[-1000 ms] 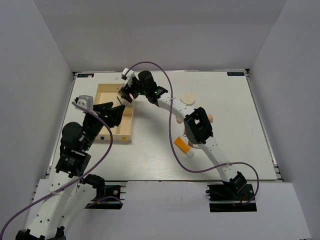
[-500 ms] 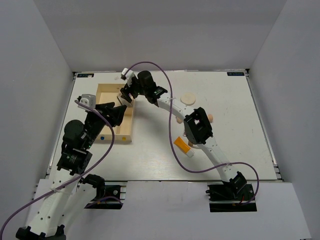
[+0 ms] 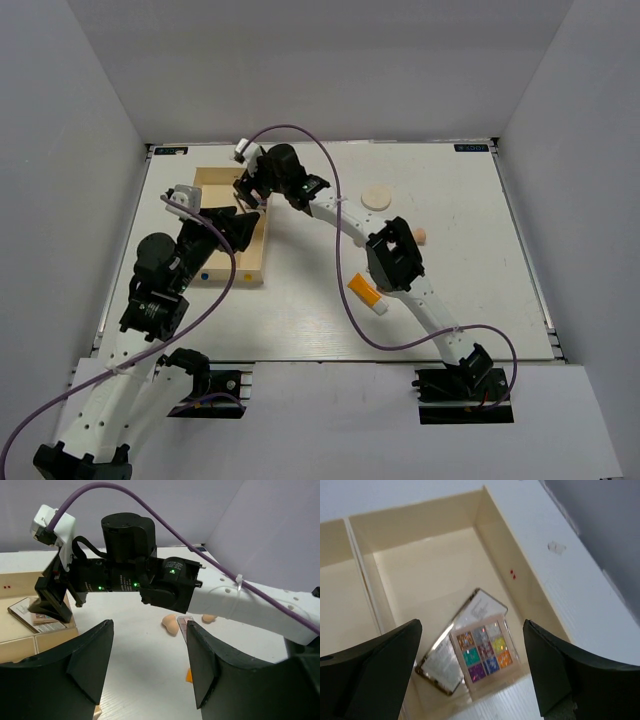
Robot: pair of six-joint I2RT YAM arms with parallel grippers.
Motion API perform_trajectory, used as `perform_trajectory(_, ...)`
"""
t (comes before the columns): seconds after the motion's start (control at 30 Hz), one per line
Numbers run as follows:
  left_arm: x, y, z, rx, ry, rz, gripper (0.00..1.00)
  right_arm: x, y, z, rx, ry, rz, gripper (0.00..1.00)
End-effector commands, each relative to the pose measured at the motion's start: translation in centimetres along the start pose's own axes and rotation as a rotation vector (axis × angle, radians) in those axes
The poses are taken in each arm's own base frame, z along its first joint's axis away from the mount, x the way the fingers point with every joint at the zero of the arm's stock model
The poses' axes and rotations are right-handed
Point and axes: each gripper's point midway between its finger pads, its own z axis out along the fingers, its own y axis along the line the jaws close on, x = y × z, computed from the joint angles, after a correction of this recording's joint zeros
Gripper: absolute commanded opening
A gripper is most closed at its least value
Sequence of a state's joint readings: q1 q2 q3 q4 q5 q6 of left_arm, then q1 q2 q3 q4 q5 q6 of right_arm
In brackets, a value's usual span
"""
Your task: Organize the makeup
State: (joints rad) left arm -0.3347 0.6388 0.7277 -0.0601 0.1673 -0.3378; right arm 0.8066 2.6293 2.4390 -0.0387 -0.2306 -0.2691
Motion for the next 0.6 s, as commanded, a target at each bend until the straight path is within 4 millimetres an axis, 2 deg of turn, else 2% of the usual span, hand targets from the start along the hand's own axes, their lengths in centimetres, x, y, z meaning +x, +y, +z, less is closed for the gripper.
perform_trajectory(0.0, -0.1, -0.9, 0.3, 0.058, -0.005, 0.006, 0.70, -3.4, -3.6, -4.3, 0.107, 0.018, 0.008, 0.87)
perform_trajectory(0.03, 0.0, -1.2, 0.2, 0.081, -0.002, 0.005, 0.69, -5.3, -5.6, -6.7, 0.150, 0.005, 0.015, 0.83)
perform_trajectory(0.07, 0.3, -1.3, 0.3, 0.088, 0.008, 0.004, 0.69, -5.2, -6.0, -7.9, 0.163, 0.022, 0.031, 0.80)
perform_trajectory(0.1, 0.7, -1.3, 0.4, 0.095, 0.020, 0.001, 0.67, -1.4, -6.6, -9.2, 0.177, 0.110, 0.096, 0.76)
perform_trajectory(0.13, 0.4, -2.0, 0.6, 0.133, 0.009, 0.006, 0.65, -3.8, -8.1, -12.4, 0.211, 0.081, 0.118, 0.65)
perform_trajectory(0.17, 1.0, -2.0, 1.1, 0.146, 0.027, -0.005, 0.64, -3.1, -9.0, -14.5, 0.222, 0.095, 0.159, 0.60)
perform_trajectory(0.2, 1.5, -2.2, 1.5, 0.161, 0.048, -0.015, 0.60, 1.0, -7.6, -15.9, 0.210, 0.175, 0.226, 0.52)
perform_trajectory(0.23, 2.2, -2.8, 1.8, 0.202, 0.082, -0.035, 0.58, -1.5, -8.6, -19.6, 0.247, 0.128, 0.234, 0.36)
perform_trajectory(0.27, 3.0, -2.9, 2.3, 0.219, 0.123, -0.049, 0.55, -1.1, -8.3, -21.7, 0.234, 0.129, 0.254, 0.31)
perform_trajectory(0.3, 4.0, -2.8, 3.5, 0.226, 0.176, -0.073, 0.51, 2.8, -6.5, -23.4, 0.208, 0.216, 0.273, 0.29)
perform_trajectory(0.33, 4.9, -3.7, 3.8, 0.267, 0.216, -0.095, 0.49, 0.6, -6.4, -26.5, 0.227, 0.177, 0.257, 0.24)
perform_trajectory(0.37, 6.2, -3.8, 4.9, 0.269, 0.276, -0.115, 0.48, 1.2, -4.8, -29.3, 0.233, 0.203, 0.272, 0.15)
perform_trajectory(0.4, 6.8, -4.1, 5.2, 0.278, 0.305, -0.127, 0.48, 1.5, -3.8, -30.5, 0.221, 0.207, 0.283, 0.15)
perform_trajectory(0.47, 8.8, -4.0, 5.9, 0.244, 0.383, -0.138, 0.48, 2.7, -3.0, -33.2, 0.249, 0.226, 0.316, 0.14)
perform_trajectory(0.5, 10.1, -4.0, 6.9, 0.231, 0.430, -0.140, 0.49, 1.7, -2.3, -35.2, 0.265, 0.197, 0.314, 0.16)
perform_trajectory(0.53, 11.9, -5.3, 6.6, 0.245, 0.504, -0.133, 0.50, 4.1, -1.5, -36.1, 0.280, 0.238, 0.347, 0.19)
perform_trajectory(0.57, 12.9, -5.1, 7.2, 0.199, 0.535, -0.117, 0.51, 4.5, -1.4, -37.2, 0.303, 0.237, 0.351, 0.24)
